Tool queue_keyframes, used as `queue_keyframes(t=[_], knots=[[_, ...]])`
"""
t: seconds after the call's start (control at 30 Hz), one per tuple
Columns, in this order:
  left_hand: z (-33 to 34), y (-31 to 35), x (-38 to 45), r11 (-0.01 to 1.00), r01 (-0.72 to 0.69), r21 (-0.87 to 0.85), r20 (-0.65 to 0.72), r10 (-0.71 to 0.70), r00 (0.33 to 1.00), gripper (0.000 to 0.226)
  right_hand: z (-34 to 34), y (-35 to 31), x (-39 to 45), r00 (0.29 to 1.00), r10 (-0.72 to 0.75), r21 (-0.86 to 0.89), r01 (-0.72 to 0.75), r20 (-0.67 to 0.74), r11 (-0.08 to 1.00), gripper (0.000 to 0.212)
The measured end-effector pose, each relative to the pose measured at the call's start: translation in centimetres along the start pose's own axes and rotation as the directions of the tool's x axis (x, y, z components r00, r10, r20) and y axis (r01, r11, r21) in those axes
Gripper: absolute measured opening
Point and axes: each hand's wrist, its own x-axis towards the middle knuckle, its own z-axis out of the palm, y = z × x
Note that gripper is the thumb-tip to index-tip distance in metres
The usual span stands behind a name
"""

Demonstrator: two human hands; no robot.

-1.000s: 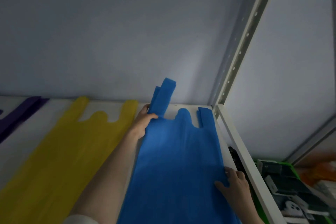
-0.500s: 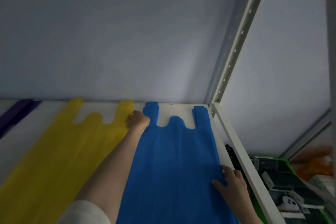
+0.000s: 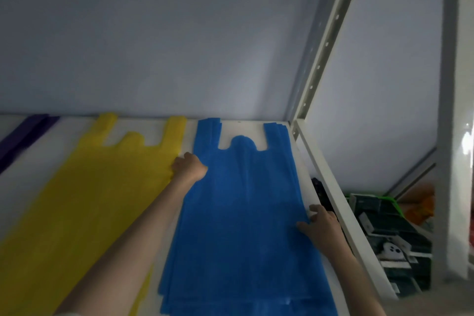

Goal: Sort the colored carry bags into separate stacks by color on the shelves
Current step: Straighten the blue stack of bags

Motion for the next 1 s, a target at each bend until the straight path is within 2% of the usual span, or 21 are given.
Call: queue_keyframes(t=[0.13, 0.2, 0.33, 0.47, 0.57, 0.63, 0.73, 0.87, 1.0], knots=[[0.1, -1.2, -1.8, 0.994, -0.108, -0.030, 0.009, 0.109, 0.994, 0.049, 0.2, 0.9, -1.1, 0.999, 0.007, -0.042, -0.005, 0.044, 0.999, 0.064], [-0.1, -1.4, -2.6, 0.986, -0.153, -0.061, -0.029, 0.151, 0.988, 0.049, 0.2, 0.9, -1.4, 0.997, -0.004, -0.027, 0.006, 0.073, 1.000, 0.068], [-0.3, -2.1, -4.3, 0.993, -0.100, -0.067, -0.070, 0.095, 0.993, 0.052, -0.5, 1.4, -2.2, 1.000, 0.009, 0.069, -0.010, 0.009, 0.998, 0.057], [0.6, -4.1, -6.7, 0.999, -0.050, 0.006, 0.043, 0.050, 0.998, 0.057, -0.4, 2.7, -3.6, 0.999, -0.002, 0.080, -0.001, 0.040, 0.997, 0.051], [1.0, -5.2, -8.3, 0.998, -0.045, 0.038, 0.075, 0.042, 0.996, 0.052, 0.4, 2.7, -3.8, 0.999, -0.036, 0.088, 0.036, -0.007, 0.995, 0.048], [1.2, -5.6, -9.1, 0.997, -0.073, 0.024, 0.075, 0.071, 0.995, 0.044, 0.7, 2.4, -3.9, 0.998, -0.034, 0.091, 0.038, -0.055, 0.995, 0.045], [0.9, -6.7, -10.6, 0.991, -0.131, -0.012, 0.098, 0.131, 0.987, 0.046, 0.6, 2.7, -4.8, 0.997, 0.011, 0.124, -0.001, -0.082, 0.992, 0.047], [1.3, -9.6, -12.8, 0.989, -0.144, -0.015, 0.117, 0.145, 0.983, 0.048, 0.2, 3.8, -6.3, 0.996, 0.093, 0.069, -0.092, -0.015, 0.993, 0.049], [1.9, -11.3, -14.1, 0.975, -0.168, -0.145, 0.190, 0.194, 0.962, 0.041, 1.1, 3.4, -7.5, 0.996, 0.079, 0.109, -0.075, -0.034, 0.991, 0.047]])
